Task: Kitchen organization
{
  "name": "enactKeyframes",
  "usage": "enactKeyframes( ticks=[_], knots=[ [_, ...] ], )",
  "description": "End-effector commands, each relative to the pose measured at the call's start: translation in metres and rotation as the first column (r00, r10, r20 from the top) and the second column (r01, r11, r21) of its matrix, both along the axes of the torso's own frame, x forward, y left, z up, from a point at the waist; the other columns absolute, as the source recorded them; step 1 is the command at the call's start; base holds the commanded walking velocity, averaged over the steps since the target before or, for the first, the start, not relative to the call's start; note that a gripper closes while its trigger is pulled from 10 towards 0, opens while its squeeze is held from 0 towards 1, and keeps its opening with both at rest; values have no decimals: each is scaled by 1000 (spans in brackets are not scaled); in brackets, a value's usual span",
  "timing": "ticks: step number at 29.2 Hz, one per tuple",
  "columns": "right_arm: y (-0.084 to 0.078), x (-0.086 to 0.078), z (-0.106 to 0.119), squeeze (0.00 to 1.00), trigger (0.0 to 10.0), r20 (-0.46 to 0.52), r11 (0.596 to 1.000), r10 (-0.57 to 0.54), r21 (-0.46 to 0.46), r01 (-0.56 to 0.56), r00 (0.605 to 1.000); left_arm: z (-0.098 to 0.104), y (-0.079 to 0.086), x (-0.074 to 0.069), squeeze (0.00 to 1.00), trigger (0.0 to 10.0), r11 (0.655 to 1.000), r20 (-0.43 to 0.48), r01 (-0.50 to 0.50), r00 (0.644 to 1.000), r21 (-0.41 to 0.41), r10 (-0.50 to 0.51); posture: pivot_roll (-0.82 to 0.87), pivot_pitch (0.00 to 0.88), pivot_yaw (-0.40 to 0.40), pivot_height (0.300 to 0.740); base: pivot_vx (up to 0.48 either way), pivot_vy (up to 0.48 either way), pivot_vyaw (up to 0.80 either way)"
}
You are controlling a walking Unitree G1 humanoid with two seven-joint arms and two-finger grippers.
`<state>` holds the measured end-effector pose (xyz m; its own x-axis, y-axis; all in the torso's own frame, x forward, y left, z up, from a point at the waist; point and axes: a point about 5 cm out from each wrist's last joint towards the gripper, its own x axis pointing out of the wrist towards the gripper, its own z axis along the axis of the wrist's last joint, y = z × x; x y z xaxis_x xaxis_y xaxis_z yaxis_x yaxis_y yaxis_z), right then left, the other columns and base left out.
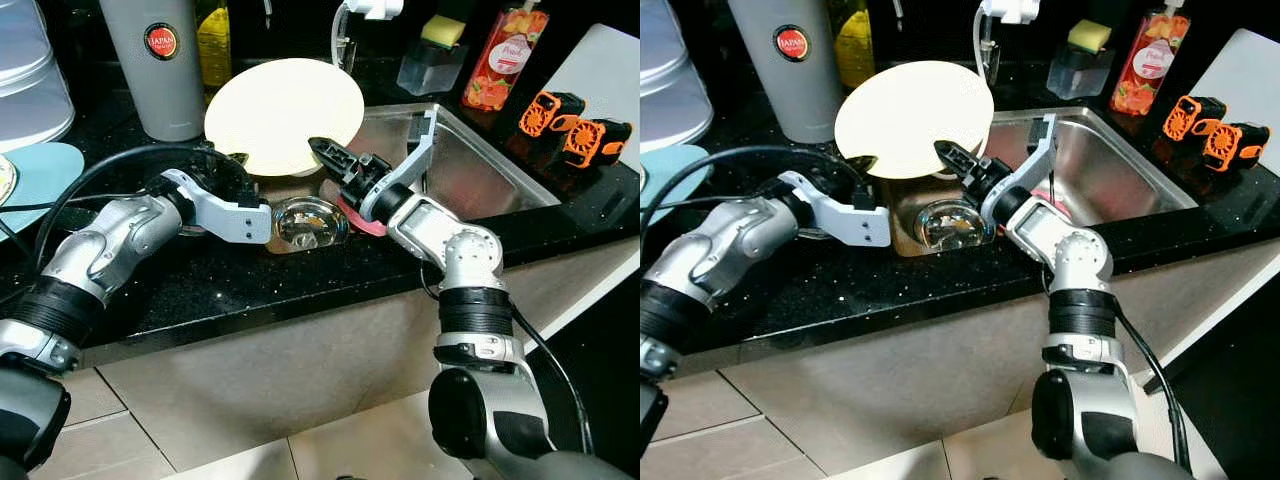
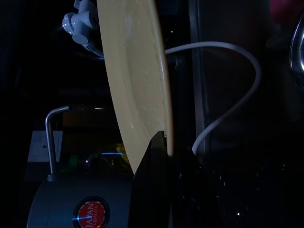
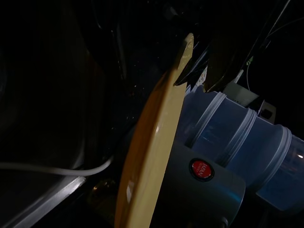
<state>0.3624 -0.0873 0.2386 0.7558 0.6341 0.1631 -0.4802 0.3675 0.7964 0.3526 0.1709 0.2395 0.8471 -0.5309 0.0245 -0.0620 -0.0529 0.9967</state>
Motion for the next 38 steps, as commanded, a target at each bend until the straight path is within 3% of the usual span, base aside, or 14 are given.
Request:
enactKeyframes(
  ticks=[1, 7, 9, 11, 12, 13, 15, 30, 31, 32, 33, 35, 36, 38],
  knots=[
    [-6, -1, 1, 0, 10000, 5, 1000, -17, -2, 17, 1000, 3, -9, -1, 0, 10000, 999, 7, 41, 999, -13, -40, 140, 0, -96, 740, 0, 0, 0],
    [-1, -1, 3, 0, 10000, 8, 1000, -6, -7, 6, 1000, -8, -31, -11, 0, 10000, 989, -40, 151, 988, -11, -151, 140, 0, -96, 740, 0, 0, 0],
    [1, -1, 2, 0, 8471, 7, 1000, 0, -12, 0, 1000, -10, -37, -13, 0, 10000, 984, -50, 178, 983, -15, -179, 140, 0, -96, 740, 0, 0, 0],
    [1, -1, 2, 0, 8471, 6, 1000, 2, -13, -2, 1000, -11, -38, -14, 0, 10000, 983, -53, 184, 981, -16, -185, 140, 0, -96, 740, 0, 0, 0],
    [1, -1, 1, 0, 4157, 3, 1000, 3, -18, -3, 1000, -12, -38, -14, 0, 10000, 982, -54, 187, 981, -9, -187, 144, 0, -99, 740, 0, 0, 0],
    [1, 0, 0, 0, 706, 1, 1000, -1, -21, 1, 1000, -12, -38, -14, 0, 10000, 982, -54, 187, 981, -7, -187, 144, 0, -99, 740, 0, 0, 0],
    [0, 0, -1, 0, 0, -4, 1000, -12, -25, 12, 1000, -12, -36, -14, 0, 10000, 983, -56, 183, 982, -3, -183, 144, 0, -99, 740, 0, 0, 0],
    [-8, 7, -5, 0, 0, -34, 996, -89, -30, 88, 995, -16, -33, -16, 0, 10000, 985, -66, 170, 983, 3, -169, 148, 0, -99, 740, 0, 0, 0],
    [-8, 8, -6, 0, 0, -44, 995, -98, -35, 96, 994, -16, -34, -17, 941, 10000, 985, -72, 174, 982, -4, -173, 153, 0, -102, 740, 0, 0, 0],
    [-9, 9, -7, 0, 0, -51, 994, -105, -40, 103, 993, -16, -34, -17, 1000, 10000, 985, -77, 174, 982, -16, -174, 153, 0, -102, 740, 0, 0, 0],
    [-10, 12, -8, 0, 10000, -60, 991, -124, -61, 120, 990, -16, -34, -17, 1000, 10000, 985, -73, 170, 983, -25, -171, 153, 0, -102, 740, 0, 0, 0],
    [-12, 14, -9, 0, 10000, -68, 988, -142, -75, 137, 988, -16, -33, -17, 1000, 10000, 987, -79, 159, 984, -36, -161, 153, 0, -102, 740, 0, 0, 0],
    [-14, 15, -9, 0, 10000, -69, 986, -154, -79, 148, 986, -16, -31, -19, 0, 10000, 987, -90, 152, 984, -52, -156, 156, 0, -103, 740, 0, 0, 0],
    [-16, 16, -8, 0, 10000, -70, 984, -164, -77, 159, 984, -17, -30, -20, 0, 10000, 987, -103, 147, 983, -63, -153, 156, 0, -103, 740, 0, 0, 0]
  ],
)
